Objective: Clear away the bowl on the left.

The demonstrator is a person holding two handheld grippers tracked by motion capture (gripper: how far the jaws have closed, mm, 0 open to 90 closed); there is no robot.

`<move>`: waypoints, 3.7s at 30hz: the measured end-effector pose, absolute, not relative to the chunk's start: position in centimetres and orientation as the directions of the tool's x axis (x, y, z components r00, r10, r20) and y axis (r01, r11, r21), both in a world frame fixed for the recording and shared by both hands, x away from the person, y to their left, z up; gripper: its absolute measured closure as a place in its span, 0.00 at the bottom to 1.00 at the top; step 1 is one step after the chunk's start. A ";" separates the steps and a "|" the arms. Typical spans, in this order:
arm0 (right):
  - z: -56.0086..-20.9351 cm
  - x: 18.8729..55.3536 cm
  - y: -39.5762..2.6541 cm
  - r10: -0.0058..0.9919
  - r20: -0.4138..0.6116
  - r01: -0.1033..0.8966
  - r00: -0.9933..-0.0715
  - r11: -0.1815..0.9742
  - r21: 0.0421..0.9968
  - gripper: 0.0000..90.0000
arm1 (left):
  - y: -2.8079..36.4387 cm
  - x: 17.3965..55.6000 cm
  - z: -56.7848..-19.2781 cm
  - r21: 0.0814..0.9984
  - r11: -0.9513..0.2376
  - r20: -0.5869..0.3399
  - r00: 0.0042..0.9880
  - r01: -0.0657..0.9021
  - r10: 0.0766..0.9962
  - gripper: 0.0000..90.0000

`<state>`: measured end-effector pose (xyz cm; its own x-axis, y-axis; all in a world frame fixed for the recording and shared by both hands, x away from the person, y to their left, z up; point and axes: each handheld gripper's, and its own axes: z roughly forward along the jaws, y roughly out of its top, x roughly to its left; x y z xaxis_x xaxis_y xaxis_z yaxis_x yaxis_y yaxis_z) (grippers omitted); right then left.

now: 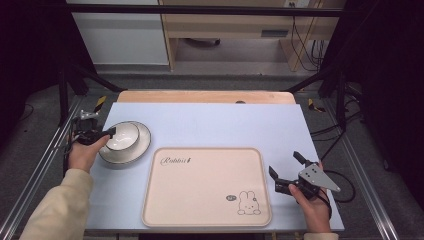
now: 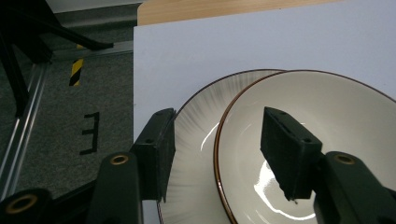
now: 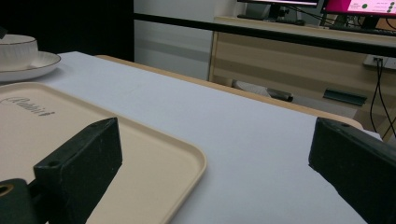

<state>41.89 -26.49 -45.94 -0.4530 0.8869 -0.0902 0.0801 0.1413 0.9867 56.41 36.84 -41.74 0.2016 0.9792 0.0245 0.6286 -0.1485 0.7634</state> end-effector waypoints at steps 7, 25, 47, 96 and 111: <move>-46.4 42.6 -26.1 0.880 -0.082 0.103 -0.468 0.146 0.984 0.03 | 37.4 56.5 -42.5 0.729 -0.129 -0.014 0.203 0.672 0.979 0.60; -46.4 42.7 -25.7 0.874 -0.088 0.103 -0.478 0.155 0.983 0.03 | 37.4 56.6 -43.3 0.674 -0.087 -0.089 0.198 0.734 0.976 0.89; -46.2 42.1 -25.4 0.873 -0.116 0.090 -0.473 0.179 0.980 0.03 | 35.7 52.8 -39.2 0.757 -0.102 -0.104 0.273 0.646 0.957 0.91; -46.0 42.1 -25.2 0.873 -0.095 0.096 -0.479 0.160 0.982 0.06 | 29.2 51.6 -38.6 0.773 -0.188 -0.119 0.430 0.606 0.895 0.91; -45.8 42.1 -25.5 0.879 -0.094 0.085 -0.468 0.150 0.985 0.05 | 25.6 51.4 -38.8 0.769 -0.240 -0.120 0.502 0.593 0.857 0.91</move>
